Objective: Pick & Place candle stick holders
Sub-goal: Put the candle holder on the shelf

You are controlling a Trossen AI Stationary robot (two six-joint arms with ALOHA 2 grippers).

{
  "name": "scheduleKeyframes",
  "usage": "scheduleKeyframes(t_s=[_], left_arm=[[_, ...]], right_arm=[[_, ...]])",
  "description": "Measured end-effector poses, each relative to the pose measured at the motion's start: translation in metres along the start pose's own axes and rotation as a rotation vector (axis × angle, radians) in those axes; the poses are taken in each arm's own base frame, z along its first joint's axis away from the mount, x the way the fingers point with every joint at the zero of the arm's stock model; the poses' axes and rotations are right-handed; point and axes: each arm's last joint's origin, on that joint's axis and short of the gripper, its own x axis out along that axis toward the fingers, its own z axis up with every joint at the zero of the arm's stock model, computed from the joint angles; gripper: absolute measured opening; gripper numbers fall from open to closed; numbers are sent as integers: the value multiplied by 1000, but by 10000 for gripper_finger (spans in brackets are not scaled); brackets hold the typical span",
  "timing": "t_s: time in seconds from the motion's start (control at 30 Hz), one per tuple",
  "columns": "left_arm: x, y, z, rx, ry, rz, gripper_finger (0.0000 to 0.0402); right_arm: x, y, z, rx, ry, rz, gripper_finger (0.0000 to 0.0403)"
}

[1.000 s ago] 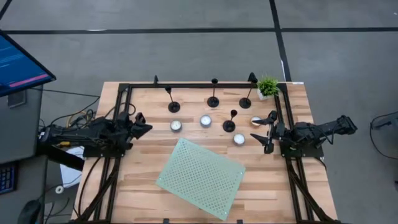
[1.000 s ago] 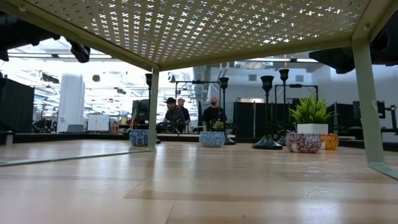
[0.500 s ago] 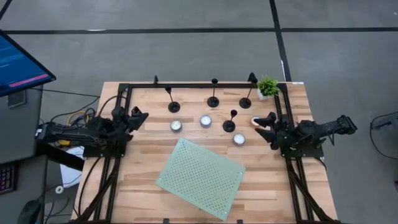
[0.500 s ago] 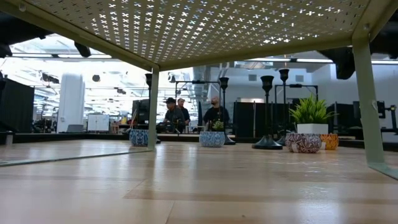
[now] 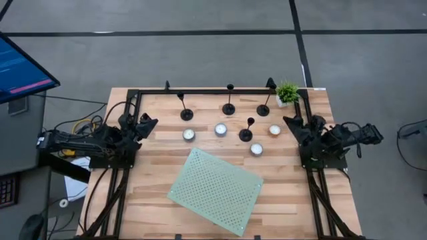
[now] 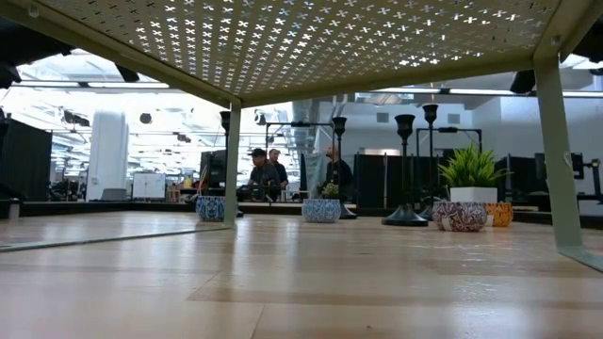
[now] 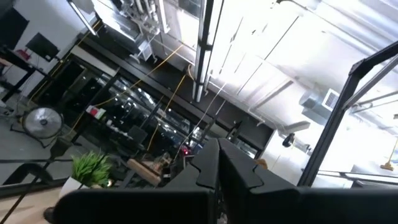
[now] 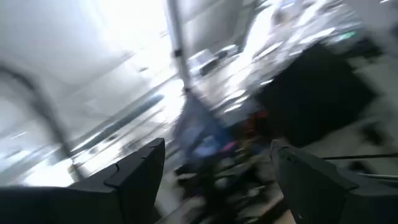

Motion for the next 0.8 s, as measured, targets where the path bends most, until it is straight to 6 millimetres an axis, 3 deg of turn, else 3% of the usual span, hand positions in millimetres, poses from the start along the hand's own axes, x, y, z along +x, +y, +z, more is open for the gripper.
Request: scheduleKeyframes(t_s=[0.23,0.57,0.8], left_arm=[[0,-1,1,-3,-10,-6,9],[0,-1,2,-10,-22,-12,9],[0,-1,3,-11,-27,-15,5]], right_arm=[[3,-2,16,-152,-125,-294,282],[11,10,42,-424,-23,-616,282],[21,11,36,-595,51,-738,282]])
